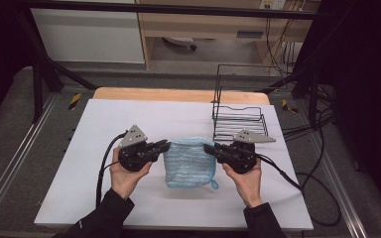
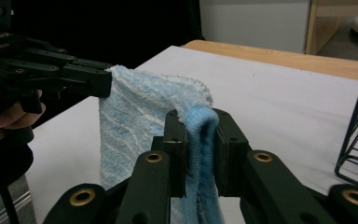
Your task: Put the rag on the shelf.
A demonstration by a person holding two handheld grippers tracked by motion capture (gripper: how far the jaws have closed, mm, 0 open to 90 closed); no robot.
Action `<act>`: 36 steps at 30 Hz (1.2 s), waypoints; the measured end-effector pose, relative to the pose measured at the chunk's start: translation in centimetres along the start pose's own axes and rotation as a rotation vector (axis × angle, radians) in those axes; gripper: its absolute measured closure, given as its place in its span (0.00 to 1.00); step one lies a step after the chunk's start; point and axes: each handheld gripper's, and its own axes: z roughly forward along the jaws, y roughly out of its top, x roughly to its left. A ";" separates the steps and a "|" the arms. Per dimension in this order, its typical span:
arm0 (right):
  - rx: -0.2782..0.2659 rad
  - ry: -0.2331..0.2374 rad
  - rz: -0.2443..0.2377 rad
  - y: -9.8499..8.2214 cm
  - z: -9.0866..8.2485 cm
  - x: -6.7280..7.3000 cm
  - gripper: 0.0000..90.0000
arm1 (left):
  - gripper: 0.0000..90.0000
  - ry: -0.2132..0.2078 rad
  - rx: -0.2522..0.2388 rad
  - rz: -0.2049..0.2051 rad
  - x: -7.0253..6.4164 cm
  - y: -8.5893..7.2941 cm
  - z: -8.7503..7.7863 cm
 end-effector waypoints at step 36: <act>-0.220 -0.171 -0.102 5.1 -6.4 -0.5 0.87 | 0.92 -0.033 -0.191 0.054 -3.0 7.3 3.0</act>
